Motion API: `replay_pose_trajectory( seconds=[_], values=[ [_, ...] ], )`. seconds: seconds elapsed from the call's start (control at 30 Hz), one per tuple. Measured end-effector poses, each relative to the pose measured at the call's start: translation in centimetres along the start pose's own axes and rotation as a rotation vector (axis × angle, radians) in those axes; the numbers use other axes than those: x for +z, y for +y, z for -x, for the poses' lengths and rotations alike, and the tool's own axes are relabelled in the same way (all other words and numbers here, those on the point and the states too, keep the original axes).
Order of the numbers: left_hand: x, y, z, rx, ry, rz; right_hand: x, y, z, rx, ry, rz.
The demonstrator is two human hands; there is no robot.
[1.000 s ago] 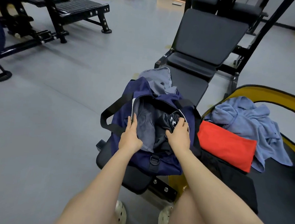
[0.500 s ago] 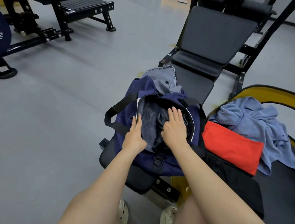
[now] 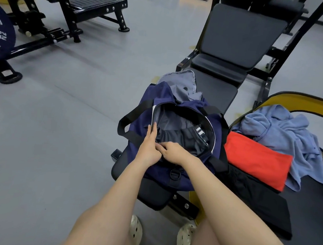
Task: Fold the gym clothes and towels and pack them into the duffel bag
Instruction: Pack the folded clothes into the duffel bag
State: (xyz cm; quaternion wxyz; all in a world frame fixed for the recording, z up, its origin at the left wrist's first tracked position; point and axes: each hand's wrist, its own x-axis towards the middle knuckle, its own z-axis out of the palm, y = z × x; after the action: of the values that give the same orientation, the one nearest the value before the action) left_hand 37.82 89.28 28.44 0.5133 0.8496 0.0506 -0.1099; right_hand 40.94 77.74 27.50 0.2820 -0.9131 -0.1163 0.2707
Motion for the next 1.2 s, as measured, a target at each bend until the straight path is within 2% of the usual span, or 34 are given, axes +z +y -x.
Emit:
replay_pose_trajectory(
  seconds=[0.07, 0.1, 0.13, 0.2, 0.27, 0.3, 0.37, 0.43, 0.53, 0.63, 0.73, 0.9, 1.07, 1.2],
  values=[
    [-0.1, 0.2, 0.0, 0.006, 0.000, -0.029, -0.5, 1.0, 0.5, -0.046, -0.021, 0.017],
    [-0.1, 0.2, 0.1, 0.010, -0.001, -0.064, -0.8, 1.7, 0.7, -0.074, 0.026, 0.024],
    [-0.2, 0.3, 0.1, 0.011, -0.003, -0.107, -1.2, 2.4, 0.9, -0.102, 0.150, 0.033],
    [-0.2, 0.4, 0.3, 0.004, -0.002, -0.238, -2.3, 4.4, 0.9, -0.111, 0.543, 0.045],
    [0.0, 0.4, 0.2, 0.016, 0.048, -0.531, -3.8, 5.9, 1.9, 0.058, 0.872, 0.049],
    [0.3, 0.4, 0.1, 0.065, 0.098, -0.690, -4.4, 6.5, 2.6, 0.170, 0.925, 0.020],
    [1.0, 0.5, 0.0, 0.208, 0.193, -0.875, -5.0, 7.9, 3.5, 0.336, 0.852, -0.096],
    [2.1, 0.7, -0.4, 0.336, 0.236, -0.944, -4.6, 9.1, 3.5, 0.390, 0.730, -0.190],
    [4.2, 1.2, -1.5, 0.446, 0.118, -0.967, -4.3, 9.8, 3.7, 0.393, 0.677, -0.243],
    [6.6, 1.8, -3.0, 0.383, -0.087, -0.774, -4.7, 9.9, 4.0, 0.362, 0.669, -0.219],
    [8.5, 1.9, -4.9, 0.271, -0.200, -0.616, -5.0, 10.0, 4.2, 0.319, 0.632, -0.215],
    [10.3, 0.9, -6.9, 0.202, -0.270, -0.719, -5.3, 10.2, 4.3, 0.270, 0.649, -0.188],
    [10.5, 0.5, -6.8, 0.232, -0.248, -0.766, -5.4, 10.4, 4.5, 0.276, 0.657, -0.164],
    [9.0, 0.5, -6.5, 0.306, -0.334, -0.722, -6.0, 10.0, 4.9, 0.259, 0.690, -0.170]
  ],
)
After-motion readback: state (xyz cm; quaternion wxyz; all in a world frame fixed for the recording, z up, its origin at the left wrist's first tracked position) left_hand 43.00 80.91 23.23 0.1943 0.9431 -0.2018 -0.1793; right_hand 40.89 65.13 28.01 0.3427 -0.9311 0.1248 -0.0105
